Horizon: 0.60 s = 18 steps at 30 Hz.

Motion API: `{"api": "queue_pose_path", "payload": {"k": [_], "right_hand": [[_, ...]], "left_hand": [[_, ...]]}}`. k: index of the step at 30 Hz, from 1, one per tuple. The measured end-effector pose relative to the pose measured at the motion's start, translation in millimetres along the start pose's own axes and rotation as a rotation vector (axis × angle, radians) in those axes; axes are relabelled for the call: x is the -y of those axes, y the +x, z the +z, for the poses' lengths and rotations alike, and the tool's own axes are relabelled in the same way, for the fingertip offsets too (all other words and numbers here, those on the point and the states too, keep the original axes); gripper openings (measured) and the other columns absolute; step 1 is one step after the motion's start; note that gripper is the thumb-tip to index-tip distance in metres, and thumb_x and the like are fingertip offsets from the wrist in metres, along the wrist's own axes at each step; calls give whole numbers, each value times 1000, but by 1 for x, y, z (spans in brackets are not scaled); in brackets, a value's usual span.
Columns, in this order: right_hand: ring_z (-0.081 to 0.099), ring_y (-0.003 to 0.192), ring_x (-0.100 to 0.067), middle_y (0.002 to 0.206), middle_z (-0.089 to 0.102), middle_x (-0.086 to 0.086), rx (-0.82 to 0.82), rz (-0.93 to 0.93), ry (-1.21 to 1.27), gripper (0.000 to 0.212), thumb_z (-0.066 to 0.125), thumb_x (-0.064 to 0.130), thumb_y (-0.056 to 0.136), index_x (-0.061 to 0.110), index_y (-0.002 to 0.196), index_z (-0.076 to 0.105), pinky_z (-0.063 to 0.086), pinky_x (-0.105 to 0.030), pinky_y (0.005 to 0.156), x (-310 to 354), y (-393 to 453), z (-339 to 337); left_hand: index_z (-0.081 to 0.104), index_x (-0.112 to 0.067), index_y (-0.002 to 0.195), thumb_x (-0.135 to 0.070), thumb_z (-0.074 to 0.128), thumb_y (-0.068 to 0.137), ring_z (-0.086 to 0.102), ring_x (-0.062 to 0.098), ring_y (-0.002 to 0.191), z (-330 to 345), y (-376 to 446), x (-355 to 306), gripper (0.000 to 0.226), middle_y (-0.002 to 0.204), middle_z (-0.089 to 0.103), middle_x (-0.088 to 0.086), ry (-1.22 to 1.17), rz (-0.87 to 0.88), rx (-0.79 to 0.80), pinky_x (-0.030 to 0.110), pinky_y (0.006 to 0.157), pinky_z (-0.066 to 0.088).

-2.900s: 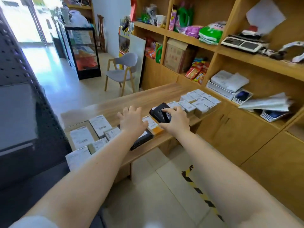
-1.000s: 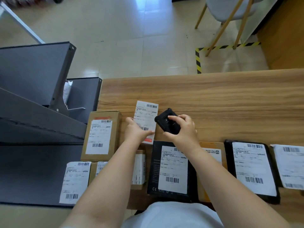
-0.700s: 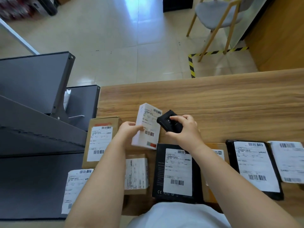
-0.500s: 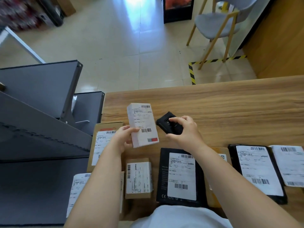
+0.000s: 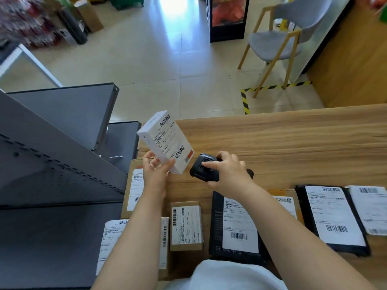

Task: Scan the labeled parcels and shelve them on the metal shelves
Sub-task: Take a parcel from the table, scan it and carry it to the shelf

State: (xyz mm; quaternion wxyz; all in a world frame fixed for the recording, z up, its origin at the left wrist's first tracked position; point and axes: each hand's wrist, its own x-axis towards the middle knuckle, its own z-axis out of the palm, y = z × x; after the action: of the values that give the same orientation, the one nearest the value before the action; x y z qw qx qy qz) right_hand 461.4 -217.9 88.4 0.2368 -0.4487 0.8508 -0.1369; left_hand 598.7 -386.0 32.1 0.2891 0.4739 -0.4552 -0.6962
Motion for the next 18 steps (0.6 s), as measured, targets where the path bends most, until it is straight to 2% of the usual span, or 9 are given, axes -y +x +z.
{"api": "queue_pose_path", "payload": {"k": [7, 10, 14, 17, 18], "right_hand": [[33, 126, -21, 136, 37, 2, -29, 69, 57, 57, 70, 40, 83, 45, 136, 51, 25, -38, 103, 0, -7, -1], [35, 124, -20, 134, 39, 4, -63, 100, 91, 57, 72, 38, 81, 45, 134, 53, 26, -38, 103, -1, -8, 3], [32, 130, -20, 142, 37, 4, -212, 47, 227, 58, 75, 32, 79, 42, 133, 55, 26, -42, 110, 6, -12, 10], [35, 130, -20, 140, 39, 3, -275, -43, 302, 59, 77, 28, 77, 41, 131, 58, 27, -41, 109, 12, -12, 14], [36, 129, -20, 139, 40, 3, -276, -73, 320, 59, 78, 27, 76, 40, 131, 59, 26, -40, 108, 12, -13, 16]], "left_hand": [[45, -30, 125, 1, 75, 83, 65, 22, 114, -3, 5, -3, 59, 123, 64, 8, -12, -35, -9, 44, 86, 59], [42, -29, 131, -5, 75, 85, 65, 23, 112, 1, 3, -10, 61, 122, 65, 7, -104, -159, -52, 50, 85, 58], [44, -29, 134, -14, 74, 88, 65, 25, 108, -2, -13, -20, 57, 121, 68, 5, -283, -347, -118, 51, 80, 54], [52, -24, 132, -22, 71, 90, 65, 25, 96, -12, -41, -27, 46, 106, 68, 4, -384, -425, -157, 47, 72, 52], [55, -21, 127, -24, 71, 90, 65, 26, 94, -17, -54, -28, 40, 102, 67, 4, -427, -441, -168, 46, 74, 52]]}}
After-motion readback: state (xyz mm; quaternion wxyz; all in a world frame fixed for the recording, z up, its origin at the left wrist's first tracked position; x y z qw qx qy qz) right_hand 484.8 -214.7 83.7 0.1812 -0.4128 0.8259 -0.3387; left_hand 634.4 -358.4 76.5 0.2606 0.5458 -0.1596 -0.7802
